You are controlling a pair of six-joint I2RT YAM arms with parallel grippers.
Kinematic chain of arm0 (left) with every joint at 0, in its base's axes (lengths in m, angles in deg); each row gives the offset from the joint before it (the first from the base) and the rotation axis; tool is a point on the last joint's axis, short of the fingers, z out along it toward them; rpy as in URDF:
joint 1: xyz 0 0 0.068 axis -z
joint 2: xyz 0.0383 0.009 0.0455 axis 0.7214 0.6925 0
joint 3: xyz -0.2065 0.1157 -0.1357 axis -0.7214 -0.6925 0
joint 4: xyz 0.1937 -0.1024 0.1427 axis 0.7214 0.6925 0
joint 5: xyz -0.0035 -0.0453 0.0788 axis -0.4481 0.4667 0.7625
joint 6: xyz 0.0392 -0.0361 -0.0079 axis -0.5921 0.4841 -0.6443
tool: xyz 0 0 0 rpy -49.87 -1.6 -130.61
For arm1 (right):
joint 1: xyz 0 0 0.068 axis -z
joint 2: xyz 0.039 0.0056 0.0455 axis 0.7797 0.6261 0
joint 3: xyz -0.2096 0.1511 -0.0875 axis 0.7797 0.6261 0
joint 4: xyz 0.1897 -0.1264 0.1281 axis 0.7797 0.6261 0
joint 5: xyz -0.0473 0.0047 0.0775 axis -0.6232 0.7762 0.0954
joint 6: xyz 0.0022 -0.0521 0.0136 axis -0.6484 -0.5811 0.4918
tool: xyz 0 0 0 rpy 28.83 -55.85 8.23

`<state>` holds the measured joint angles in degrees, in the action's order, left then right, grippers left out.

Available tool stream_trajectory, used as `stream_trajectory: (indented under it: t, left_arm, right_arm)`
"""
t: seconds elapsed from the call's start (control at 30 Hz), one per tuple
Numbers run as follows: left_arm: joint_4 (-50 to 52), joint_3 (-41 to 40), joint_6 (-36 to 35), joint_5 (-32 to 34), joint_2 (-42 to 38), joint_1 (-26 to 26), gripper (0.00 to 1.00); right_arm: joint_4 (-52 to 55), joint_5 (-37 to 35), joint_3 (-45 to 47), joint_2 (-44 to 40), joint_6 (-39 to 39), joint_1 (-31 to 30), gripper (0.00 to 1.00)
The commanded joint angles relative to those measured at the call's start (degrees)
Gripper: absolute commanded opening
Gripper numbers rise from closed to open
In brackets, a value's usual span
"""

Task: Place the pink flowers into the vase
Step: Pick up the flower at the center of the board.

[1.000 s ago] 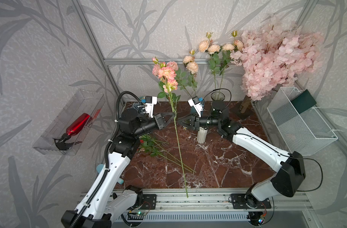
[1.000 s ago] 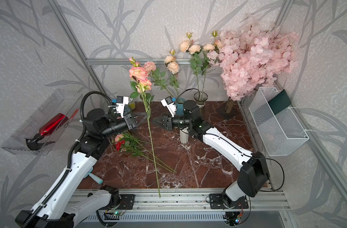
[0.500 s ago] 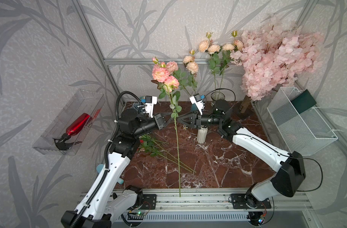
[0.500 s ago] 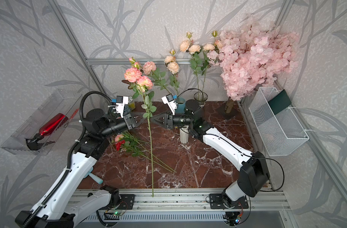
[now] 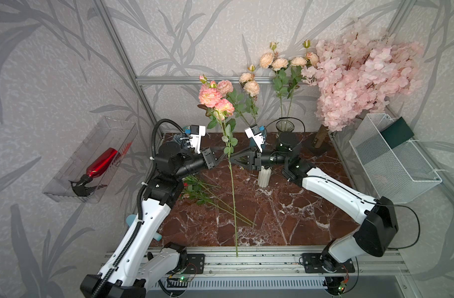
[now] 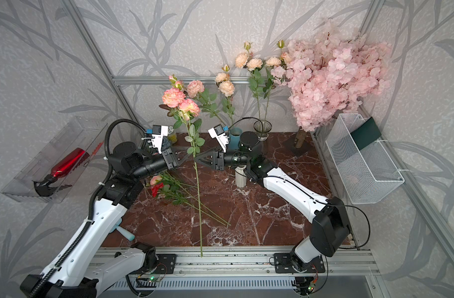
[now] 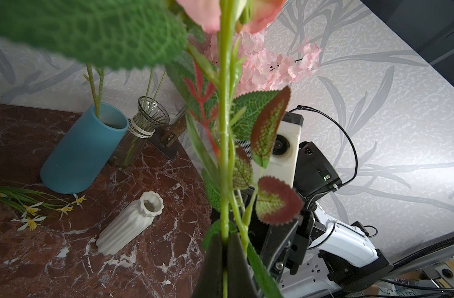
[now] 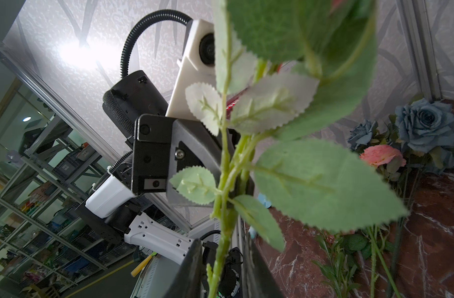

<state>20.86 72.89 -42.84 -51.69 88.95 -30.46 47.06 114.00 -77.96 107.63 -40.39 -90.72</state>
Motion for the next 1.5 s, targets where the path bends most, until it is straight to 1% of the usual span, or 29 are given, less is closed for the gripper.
stream_trajectory:
  t: [0.0, 0.13, 0.23, 0.27, 0.4, 0.47, 0.6, 0.63, 0.67, 0.7, 0.73, 0.8, 0.87, 0.9, 1.07, 1.13, 1.27, 1.47]
  left_arm:
    - [-2.69, 0.81, 0.18, -0.12, -0.10, 0.12, 0.00]
    - [-3.04, 0.67, 0.46, -0.17, -0.13, 0.12, 0.00]
    - [-3.41, 0.45, 0.81, -0.35, -0.10, 0.20, 0.00]
    - [-3.49, 0.43, 0.82, -0.35, -0.12, 0.20, 0.00]
    - [-3.18, 0.45, 0.64, -0.42, -0.19, 0.29, 0.00]
    - [-2.61, 0.52, 0.30, -0.18, -0.30, 0.29, 0.00]
    - [-0.73, 0.71, -1.03, 0.56, -0.44, 0.38, 0.00]
    - [0.40, 0.96, -1.39, 0.97, -0.51, 0.38, 0.00]
    - [1.74, 1.33, -1.92, 1.57, -0.66, 0.34, 0.06]
    - [2.98, 1.62, -2.78, 2.16, -0.71, 0.29, 0.19]
    - [4.22, 1.89, -3.47, 2.73, -0.92, 0.31, 0.29]
    - [7.13, 2.68, -5.46, 4.48, -1.41, 0.29, 0.47]
    - [11.54, 4.13, -7.78, 6.44, -1.62, 0.29, 0.57]
    - [13.54, 4.83, -8.85, 7.46, -1.57, 0.29, 0.60]
    - [23.46, 8.61, -13.23, 13.68, -0.85, -0.06, 0.62]
    - [25.04, 9.49, -14.33, 14.26, -0.71, -0.39, 0.62]
    - [31.70, 12.37, -16.75, 18.43, 0.70, -0.89, 0.62]
    - [41.26, 14.21, -20.41, 28.14, 2.94, -2.90, 0.62]
  right_arm:
    - [0.02, 1.07, -0.50, 0.64, -0.88, -0.57, 0.28]
    - [0.06, 1.01, -0.66, 0.84, -0.88, -0.60, 0.27]
    - [-0.02, 1.11, -0.84, 1.11, -0.89, -0.70, 0.24]
    - [-0.03, 1.06, -0.92, 1.12, -0.87, -0.77, 0.22]
    - [-0.14, 1.24, -0.92, 1.10, -0.91, -0.78, 0.06]
    - [-0.04, 1.20, -0.90, 1.04, -0.91, -0.82, 0.00]
    - [0.09, 1.07, -0.82, 0.68, -0.91, -0.77, 0.00]
    - [0.51, 0.99, -0.77, 0.60, -2.38, -0.77, 0.00]
    - [1.37, 0.60, -0.87, 0.37, -3.28, -0.77, 0.00]
    - [2.38, 0.07, -0.95, 0.09, -4.09, -0.78, 0.00]
    - [3.24, -0.22, -1.02, -0.17, -5.02, -0.77, 0.00]
    - [6.22, -1.89, -1.44, -0.89, -7.40, -0.78, 0.00]
    - [8.67, -3.35, -1.66, -1.50, -9.80, -0.73, 0.00]
    - [10.06, -4.15, -1.90, -1.89, -11.02, -0.77, 0.00]
    - [16.38, -9.25, -3.21, -3.19, -16.82, -0.78, 0.00]
    - [19.05, -11.37, -4.10, -3.46, -19.09, -0.77, 0.00]
    - [22.84, -16.15, -5.23, -4.41, -22.86, -0.77, 0.00]
    - [24.66, -21.98, -6.53, -5.86, -25.88, -0.86, 0.00]
